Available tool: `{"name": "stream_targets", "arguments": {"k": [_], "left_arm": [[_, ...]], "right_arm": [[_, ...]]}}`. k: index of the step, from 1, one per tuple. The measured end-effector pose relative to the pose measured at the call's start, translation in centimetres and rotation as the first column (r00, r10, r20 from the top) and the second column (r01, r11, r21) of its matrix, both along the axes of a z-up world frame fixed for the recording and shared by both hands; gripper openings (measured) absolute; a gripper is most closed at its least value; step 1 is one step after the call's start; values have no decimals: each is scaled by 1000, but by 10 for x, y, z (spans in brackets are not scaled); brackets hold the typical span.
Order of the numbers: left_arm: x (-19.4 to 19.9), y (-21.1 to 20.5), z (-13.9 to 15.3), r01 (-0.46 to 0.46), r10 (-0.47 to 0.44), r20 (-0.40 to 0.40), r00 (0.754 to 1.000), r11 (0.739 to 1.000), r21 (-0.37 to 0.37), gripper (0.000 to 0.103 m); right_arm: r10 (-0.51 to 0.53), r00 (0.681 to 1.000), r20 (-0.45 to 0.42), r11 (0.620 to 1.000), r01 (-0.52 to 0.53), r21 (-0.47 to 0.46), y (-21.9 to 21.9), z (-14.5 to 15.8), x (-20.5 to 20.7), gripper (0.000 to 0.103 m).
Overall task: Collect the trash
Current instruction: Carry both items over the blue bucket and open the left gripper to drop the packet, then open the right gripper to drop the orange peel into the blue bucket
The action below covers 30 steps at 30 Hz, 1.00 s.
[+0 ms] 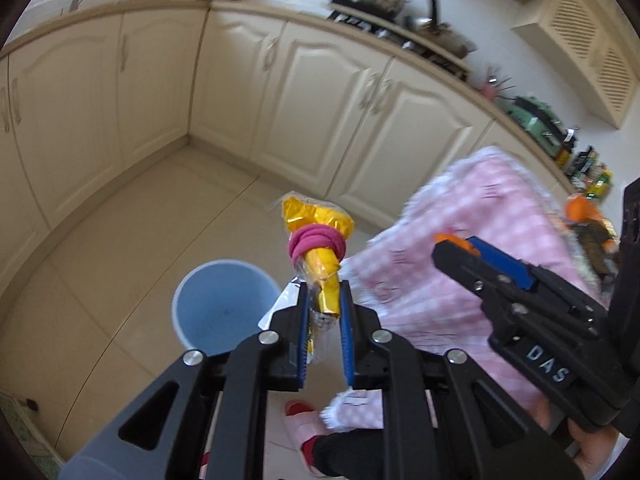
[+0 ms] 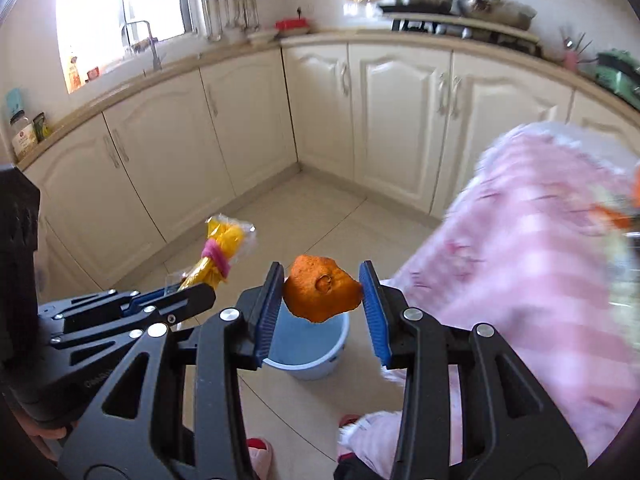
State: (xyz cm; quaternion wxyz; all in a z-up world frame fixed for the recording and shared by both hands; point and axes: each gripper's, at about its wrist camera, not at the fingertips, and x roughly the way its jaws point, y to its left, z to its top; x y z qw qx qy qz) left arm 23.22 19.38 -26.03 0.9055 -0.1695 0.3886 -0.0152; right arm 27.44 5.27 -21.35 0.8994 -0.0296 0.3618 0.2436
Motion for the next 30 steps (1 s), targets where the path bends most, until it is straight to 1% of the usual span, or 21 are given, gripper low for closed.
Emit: {"name": "stream_targets", "arguments": {"k": [1, 3, 5, 9, 10, 11, 13, 14, 16, 18, 24, 28, 30], "left_arm": [[12, 10, -15, -11, 11, -28, 1000, 1000, 0, 13], [29, 26, -34, -24, 24, -66, 998, 1000, -8, 13], [51, 41, -53, -32, 30, -97, 995, 999, -20, 13], [80, 63, -84, -43, 36, -118, 992, 998, -51, 17], [84, 67, -90, -47, 40, -119, 992, 997, -56, 25], [88, 70, -97, -54, 46, -116, 992, 996, -65, 42], [91, 80, -112, -101, 94, -94, 991, 992, -77, 54], [92, 86, -119, -120, 112, -95, 989, 988, -93, 55], [96, 95, -132, -152, 135, -136, 982, 980, -127, 55], [94, 102, -136, -183, 162, -153, 975, 974, -133, 55], [87, 119, -144, -249, 232, -191, 954, 966, -74, 56], [81, 131, -144, -290, 272, -194, 943, 955, -70, 60], [79, 134, -145, -300, 280, -199, 939, 951, -75, 60]], "right_arm": [[2, 1000, -15, 1000, -2, -1, 8, -9, 8, 39], [2, 999, -44, 1000, -3, -16, 26, -32, 28, 39], [-2, 996, -86, 1000, 1, -12, 39, -53, 47, 39], [-21, 988, -156, 1000, 20, -5, 54, -84, 77, 39], [-27, 986, -167, 1000, 26, -5, 58, -92, 84, 39], [-31, 984, -173, 1000, 31, -3, 60, -97, 89, 39], [-42, 981, -188, 999, 41, -5, 66, -107, 96, 39], [-44, 979, -198, 999, 45, -3, 65, -112, 99, 39], [-51, 976, -210, 999, 50, -7, 71, -119, 103, 39], [-50, 971, -233, 999, 49, -7, 78, -130, 108, 39], [-39, 959, -279, 999, 41, 3, 97, -147, 114, 39], [-34, 955, -294, 999, 39, 12, 106, -150, 120, 39], [-30, 955, -294, 999, 39, 25, 110, -149, 122, 39]]}}
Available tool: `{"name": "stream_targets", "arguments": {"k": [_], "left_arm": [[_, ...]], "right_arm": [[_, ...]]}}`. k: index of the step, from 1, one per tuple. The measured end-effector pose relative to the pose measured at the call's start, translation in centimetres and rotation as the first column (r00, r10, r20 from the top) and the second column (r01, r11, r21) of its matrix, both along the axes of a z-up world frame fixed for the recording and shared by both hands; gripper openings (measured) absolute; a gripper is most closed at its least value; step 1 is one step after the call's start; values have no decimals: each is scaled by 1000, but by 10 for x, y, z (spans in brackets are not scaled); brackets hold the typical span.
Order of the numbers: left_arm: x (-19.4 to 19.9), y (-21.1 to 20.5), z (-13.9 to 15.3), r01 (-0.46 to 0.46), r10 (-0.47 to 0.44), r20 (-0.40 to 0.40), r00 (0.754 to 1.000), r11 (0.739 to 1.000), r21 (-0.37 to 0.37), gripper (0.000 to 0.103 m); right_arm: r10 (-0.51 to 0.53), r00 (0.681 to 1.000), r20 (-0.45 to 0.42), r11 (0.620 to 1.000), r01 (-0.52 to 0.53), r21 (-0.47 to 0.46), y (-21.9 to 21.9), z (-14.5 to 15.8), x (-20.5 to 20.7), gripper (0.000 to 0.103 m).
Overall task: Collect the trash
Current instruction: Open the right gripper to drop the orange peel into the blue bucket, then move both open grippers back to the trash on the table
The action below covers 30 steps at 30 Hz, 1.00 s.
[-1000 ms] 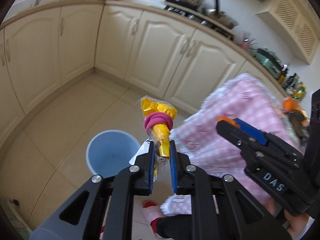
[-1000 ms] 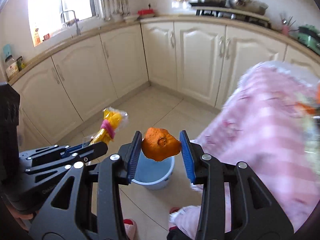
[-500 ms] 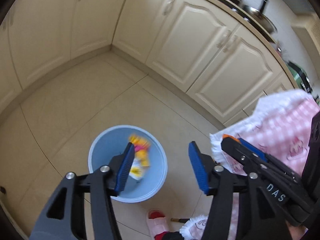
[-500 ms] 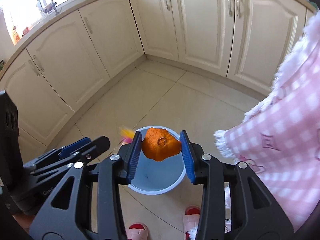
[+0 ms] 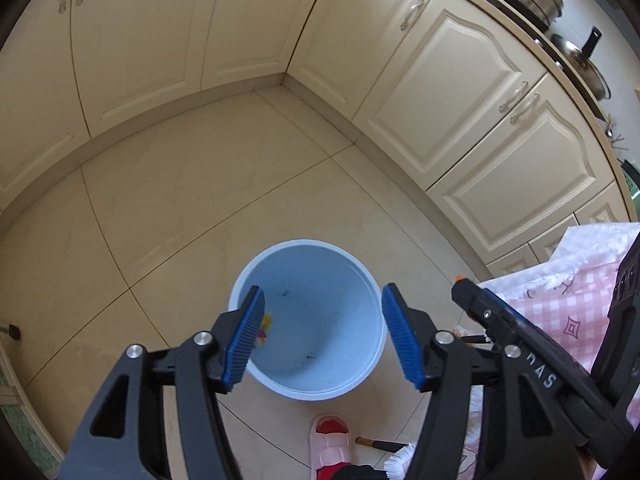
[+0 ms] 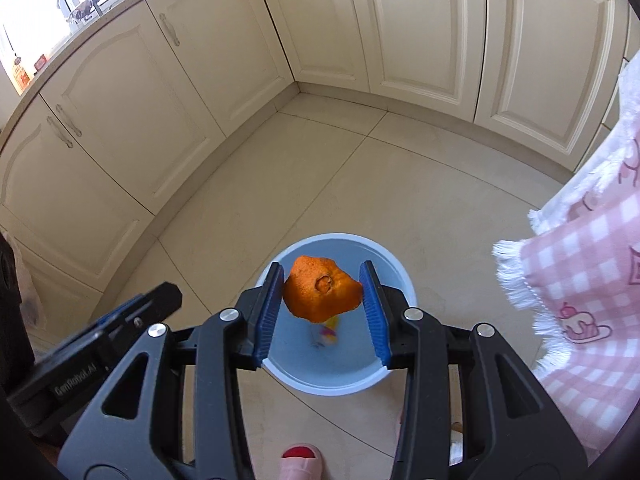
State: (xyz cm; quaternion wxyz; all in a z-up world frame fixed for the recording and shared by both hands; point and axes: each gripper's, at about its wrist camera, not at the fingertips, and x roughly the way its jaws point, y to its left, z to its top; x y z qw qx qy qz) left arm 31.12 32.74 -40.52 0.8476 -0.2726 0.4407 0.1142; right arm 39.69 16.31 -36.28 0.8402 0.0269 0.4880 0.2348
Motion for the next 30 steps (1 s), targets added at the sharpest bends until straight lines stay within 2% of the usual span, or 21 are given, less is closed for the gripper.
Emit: {"name": "stream_targets", "arguments": {"k": [6, 7, 10, 13, 16, 21, 25, 30], "left_arm": [[-5, 3, 4, 2, -2, 8, 1000, 1000, 9, 62], [-6, 3, 5, 0, 0, 13, 1000, 1000, 7, 62], [-9, 3, 6, -5, 5, 18, 1000, 1000, -1, 63], [-13, 2, 8, -13, 14, 19, 1000, 1000, -19, 63], [-24, -3, 20, -16, 16, 42, 999, 1000, -7, 63], [-42, -19, 55, -6, 6, 95, 995, 1000, -9, 63], [-64, -52, 98, 45, -47, 162, 986, 999, 15, 67], [-92, -115, 146, 165, -162, 234, 959, 986, 9, 67]], "right_arm": [[-2, 999, 34, 1000, 1, 29, 8, 15, 1, 40], [-3, 999, 43, 1000, 2, 30, 9, 18, 1, 42], [-9, 998, 65, 1000, 7, 30, 5, 26, -2, 55], [-10, 997, 80, 1000, 9, 22, 3, 33, -8, 55], [-8, 994, 111, 1000, 9, -3, -8, 45, -18, 55], [-33, 981, 190, 998, 40, -37, -40, 82, -47, 55], [-54, 962, 267, 997, 67, -41, -72, 121, -78, 55], [-98, 910, 402, 991, 126, -44, -129, 183, -129, 57]]}}
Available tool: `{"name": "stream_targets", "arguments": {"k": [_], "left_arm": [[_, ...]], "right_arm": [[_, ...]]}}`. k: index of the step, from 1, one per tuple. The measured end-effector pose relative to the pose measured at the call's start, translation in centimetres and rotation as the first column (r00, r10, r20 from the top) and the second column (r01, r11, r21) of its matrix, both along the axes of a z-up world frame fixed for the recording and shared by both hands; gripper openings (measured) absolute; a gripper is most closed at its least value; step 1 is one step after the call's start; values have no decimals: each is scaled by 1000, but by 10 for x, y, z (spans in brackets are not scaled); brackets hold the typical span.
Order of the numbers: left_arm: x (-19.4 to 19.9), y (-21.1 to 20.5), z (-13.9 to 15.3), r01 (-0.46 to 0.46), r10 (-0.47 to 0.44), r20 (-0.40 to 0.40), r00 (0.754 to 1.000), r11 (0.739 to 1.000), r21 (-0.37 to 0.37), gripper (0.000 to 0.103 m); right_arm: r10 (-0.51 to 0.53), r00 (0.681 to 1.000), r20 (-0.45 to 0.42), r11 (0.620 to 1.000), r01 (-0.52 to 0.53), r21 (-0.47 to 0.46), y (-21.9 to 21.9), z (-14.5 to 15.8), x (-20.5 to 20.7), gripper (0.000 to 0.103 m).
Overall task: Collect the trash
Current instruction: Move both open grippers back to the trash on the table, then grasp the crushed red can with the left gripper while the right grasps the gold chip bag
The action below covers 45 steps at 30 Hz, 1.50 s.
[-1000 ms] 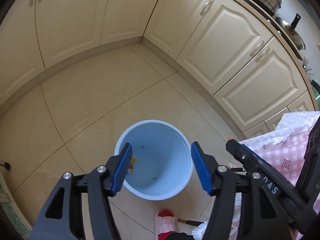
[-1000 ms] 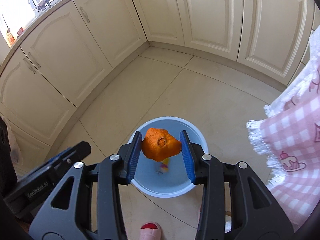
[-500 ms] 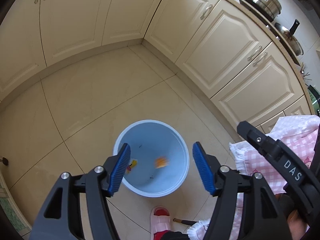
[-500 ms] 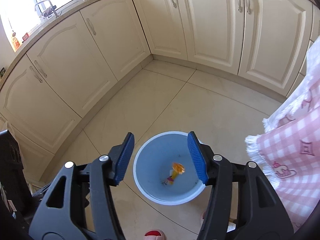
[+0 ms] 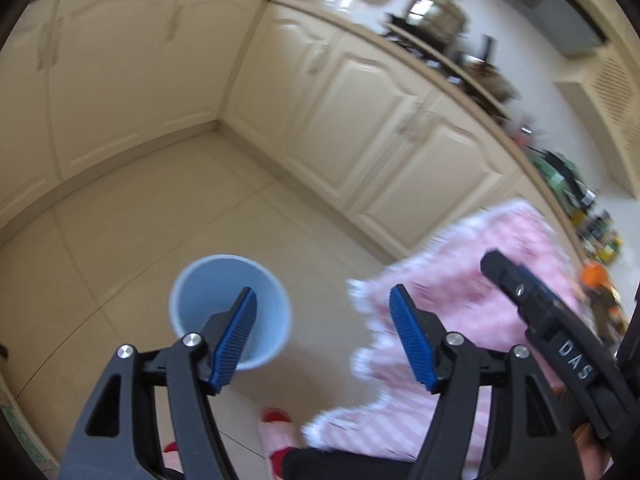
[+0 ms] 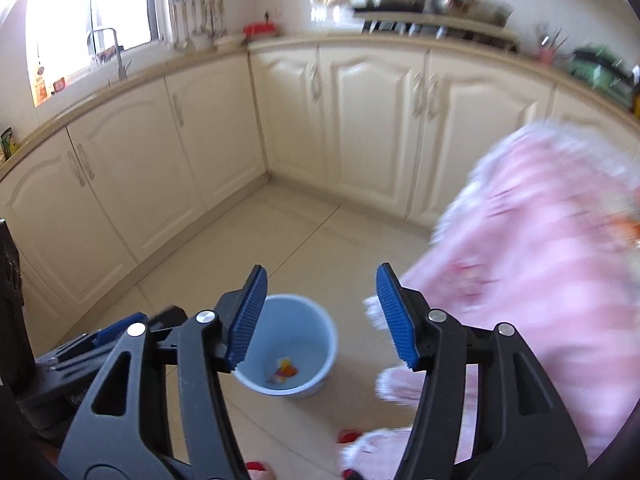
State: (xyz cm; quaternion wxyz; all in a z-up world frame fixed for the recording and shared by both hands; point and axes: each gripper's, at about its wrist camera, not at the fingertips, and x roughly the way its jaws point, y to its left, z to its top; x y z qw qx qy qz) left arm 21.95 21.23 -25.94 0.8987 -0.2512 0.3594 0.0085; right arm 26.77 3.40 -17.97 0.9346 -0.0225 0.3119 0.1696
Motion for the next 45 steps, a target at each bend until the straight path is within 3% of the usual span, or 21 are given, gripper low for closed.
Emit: {"name": "stream_targets", "arguments": {"k": [5, 10, 16, 20, 25, 31, 35, 39, 43, 45], "left_arm": [[-20, -74, 43, 156, -159, 61, 985, 986, 52, 67], [-40, -144, 76, 291, -301, 110, 947, 951, 101, 69], [-53, -211, 96, 412, -429, 110, 896, 899, 148, 69], [-51, -246, 99, 485, -494, 100, 864, 869, 102, 69], [-42, -296, 97, 570, -566, 80, 820, 821, -36, 69], [-31, -333, 87, 580, -577, 66, 814, 802, -142, 69], [-22, -345, 77, 544, -548, 55, 835, 806, -231, 69], [-17, -351, 77, 520, -522, 63, 850, 817, -249, 69], [-14, -355, 76, 506, -508, 63, 859, 823, -258, 68], [-11, -358, 79, 515, -513, 76, 855, 821, -246, 56]], "right_arm": [[-89, 990, 108, 996, 91, -9, -72, 46, -51, 61], [-208, 960, 187, 976, 216, -24, -146, 71, -101, 64], [-349, 914, 208, 936, 352, 25, -230, 83, -135, 65], [-430, 874, 224, 902, 426, 68, -271, 86, -151, 65], [-511, 827, 233, 859, 503, 98, -306, 81, -166, 66], [-580, 788, 208, 815, 566, 124, -339, 69, -171, 67], [-599, 777, 192, 801, 582, 144, -350, 62, -171, 67], [-597, 783, 174, 802, 578, 147, -355, 55, -168, 68], [-564, 815, 133, 825, 550, 127, -352, 48, -157, 68], [-560, 818, 133, 828, 545, 131, -350, 48, -156, 68]]}}
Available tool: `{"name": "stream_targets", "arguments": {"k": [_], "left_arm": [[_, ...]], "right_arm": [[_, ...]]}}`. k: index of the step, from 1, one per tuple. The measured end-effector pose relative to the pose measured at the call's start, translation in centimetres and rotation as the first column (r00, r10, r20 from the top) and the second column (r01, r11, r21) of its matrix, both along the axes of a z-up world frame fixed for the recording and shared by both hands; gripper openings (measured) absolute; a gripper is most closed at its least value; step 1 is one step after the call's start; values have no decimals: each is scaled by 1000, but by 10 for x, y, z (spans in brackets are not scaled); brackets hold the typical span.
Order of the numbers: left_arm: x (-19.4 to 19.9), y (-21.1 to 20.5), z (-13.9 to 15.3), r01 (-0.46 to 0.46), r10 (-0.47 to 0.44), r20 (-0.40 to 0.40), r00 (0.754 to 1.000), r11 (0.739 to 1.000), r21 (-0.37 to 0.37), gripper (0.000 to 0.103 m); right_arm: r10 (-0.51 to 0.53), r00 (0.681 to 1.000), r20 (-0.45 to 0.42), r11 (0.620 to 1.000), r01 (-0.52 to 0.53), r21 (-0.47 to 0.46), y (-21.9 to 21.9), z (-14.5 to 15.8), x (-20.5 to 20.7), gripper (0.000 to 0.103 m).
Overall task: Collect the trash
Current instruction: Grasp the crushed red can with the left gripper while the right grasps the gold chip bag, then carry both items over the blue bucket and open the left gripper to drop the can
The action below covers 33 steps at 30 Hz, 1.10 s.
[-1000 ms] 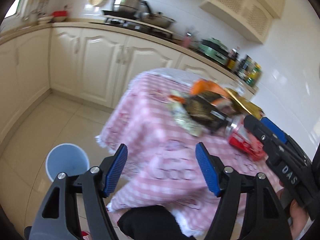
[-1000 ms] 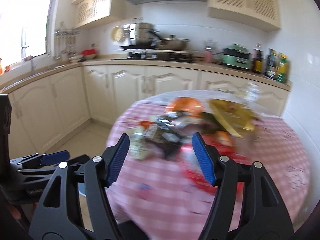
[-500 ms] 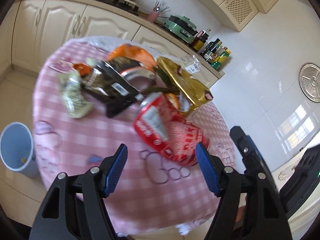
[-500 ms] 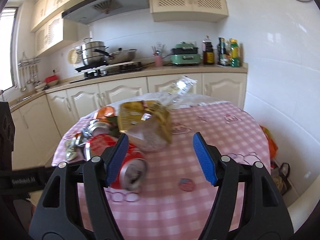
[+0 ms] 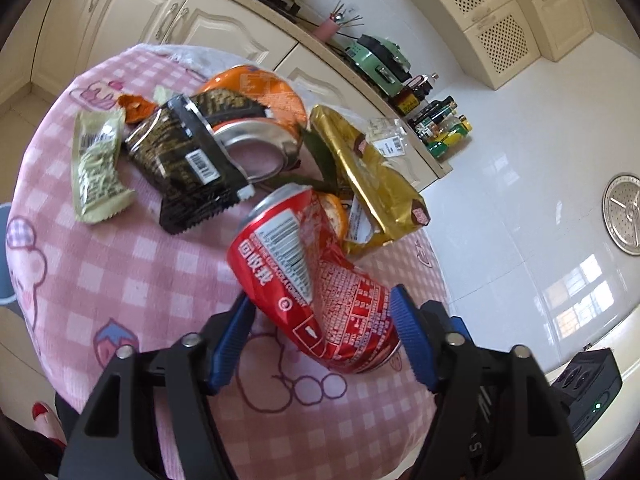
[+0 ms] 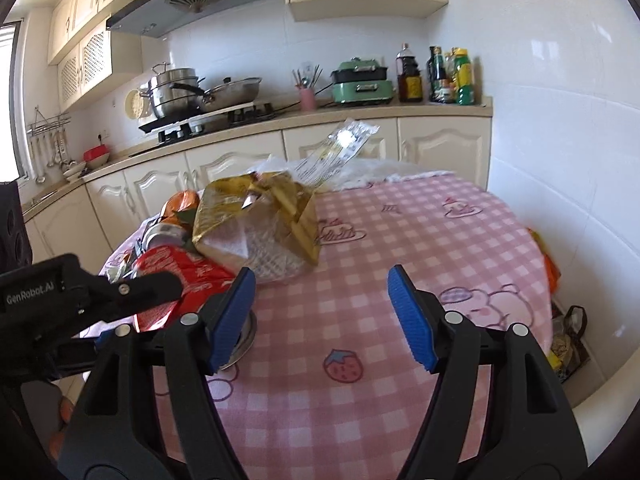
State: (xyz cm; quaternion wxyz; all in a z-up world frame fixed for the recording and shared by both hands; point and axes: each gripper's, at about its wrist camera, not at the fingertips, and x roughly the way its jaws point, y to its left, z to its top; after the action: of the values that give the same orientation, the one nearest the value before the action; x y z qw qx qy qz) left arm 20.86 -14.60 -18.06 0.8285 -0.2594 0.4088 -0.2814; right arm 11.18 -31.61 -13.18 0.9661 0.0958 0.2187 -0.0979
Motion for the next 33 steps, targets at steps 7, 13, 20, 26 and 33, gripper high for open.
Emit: {"name": "stream_targets", "arguments": {"k": [7, 13, 20, 26, 33], "left_arm": [[6, 4, 7, 29, -28, 33, 999, 1000, -3, 20], [-8, 18, 29, 1, -10, 147, 989, 998, 56, 16], [-30, 46, 63, -112, 68, 323, 944, 986, 120, 15], [-31, 63, 84, -194, 115, 413, 903, 969, 155, 15], [-27, 83, 87, -226, 145, 431, 890, 964, 143, 15]], "right_arm": [[15, 1000, -13, 1000, -15, 0, 5, -2, 2, 68], [37, 999, -5, 999, -37, 20, 8, 4, 4, 68], [63, 998, 14, 985, -65, 157, 4, 19, 35, 68], [83, 995, -50, 939, -62, 338, -5, 11, 74, 49], [78, 997, -27, 947, -65, 314, -1, 9, 70, 8]]}}
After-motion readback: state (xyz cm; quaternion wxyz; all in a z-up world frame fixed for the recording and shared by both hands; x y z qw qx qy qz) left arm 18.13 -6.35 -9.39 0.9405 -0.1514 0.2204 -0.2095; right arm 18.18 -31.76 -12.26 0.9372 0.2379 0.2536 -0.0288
